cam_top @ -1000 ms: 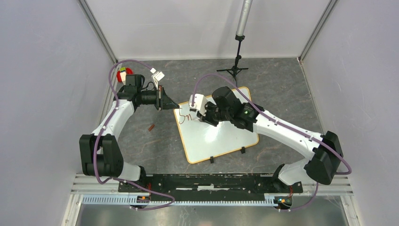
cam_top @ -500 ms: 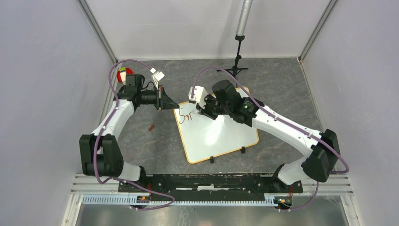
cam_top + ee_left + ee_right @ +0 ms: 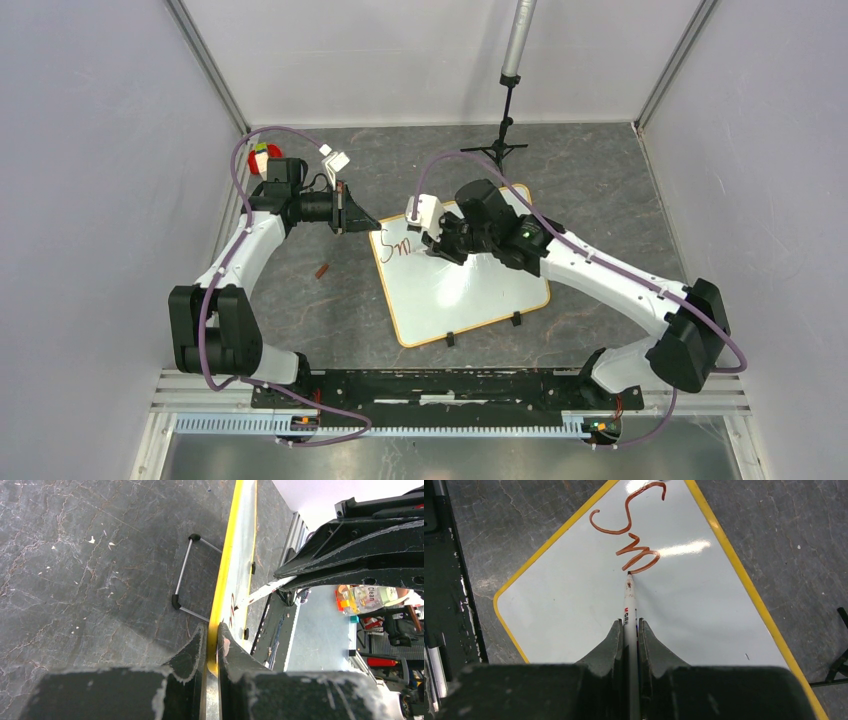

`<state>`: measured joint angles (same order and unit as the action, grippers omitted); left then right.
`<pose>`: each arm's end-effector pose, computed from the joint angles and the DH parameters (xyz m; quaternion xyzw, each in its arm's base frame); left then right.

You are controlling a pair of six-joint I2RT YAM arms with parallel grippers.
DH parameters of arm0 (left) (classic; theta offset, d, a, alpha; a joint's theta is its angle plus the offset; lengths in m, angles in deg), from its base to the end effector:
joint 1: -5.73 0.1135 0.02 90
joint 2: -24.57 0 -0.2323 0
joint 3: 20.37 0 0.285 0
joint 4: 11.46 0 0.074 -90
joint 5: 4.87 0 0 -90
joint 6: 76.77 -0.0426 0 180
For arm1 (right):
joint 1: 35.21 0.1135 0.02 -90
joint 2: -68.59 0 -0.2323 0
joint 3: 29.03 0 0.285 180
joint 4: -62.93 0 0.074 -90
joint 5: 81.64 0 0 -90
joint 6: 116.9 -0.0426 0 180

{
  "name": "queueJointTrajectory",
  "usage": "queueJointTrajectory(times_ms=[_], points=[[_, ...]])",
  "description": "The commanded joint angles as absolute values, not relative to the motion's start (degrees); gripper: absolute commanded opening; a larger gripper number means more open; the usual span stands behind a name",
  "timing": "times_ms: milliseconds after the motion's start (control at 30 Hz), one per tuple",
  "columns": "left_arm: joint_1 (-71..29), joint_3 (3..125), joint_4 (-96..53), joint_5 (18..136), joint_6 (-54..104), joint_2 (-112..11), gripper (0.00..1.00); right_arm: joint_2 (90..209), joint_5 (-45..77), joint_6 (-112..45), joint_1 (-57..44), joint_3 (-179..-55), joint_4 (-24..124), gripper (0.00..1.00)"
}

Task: Write a sentence on the whiteboard

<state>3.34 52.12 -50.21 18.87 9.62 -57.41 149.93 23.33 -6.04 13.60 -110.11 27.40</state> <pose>0.3275 -0.0527 0.2285 0.2355 0.7712 -0.5074 0.3039 0.2311 0.2807 0.2745 -0.5529 0.6905 0.2216 0.4104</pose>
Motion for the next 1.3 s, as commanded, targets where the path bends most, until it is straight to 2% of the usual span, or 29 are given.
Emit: queueJointTrajectory(times_ms=[0, 400, 1267], points=[[3.02, 52.61, -48.41, 18.77, 10.86, -57.38, 0.03, 149.14, 22.39, -5.72, 13.81, -109.44, 26.42, 0.00], [2.93, 52.43, -48.25, 18.70, 10.95, -56.95, 0.02, 147.41, 20.10, -5.64, 12.91, -114.92, 26.54, 0.00], [2.92, 52.43, -48.23, 19.04, 11.04, -57.22, 0.02, 149.54, 18.75, -4.99, 11.87, -113.96, 27.67, 0.00]])
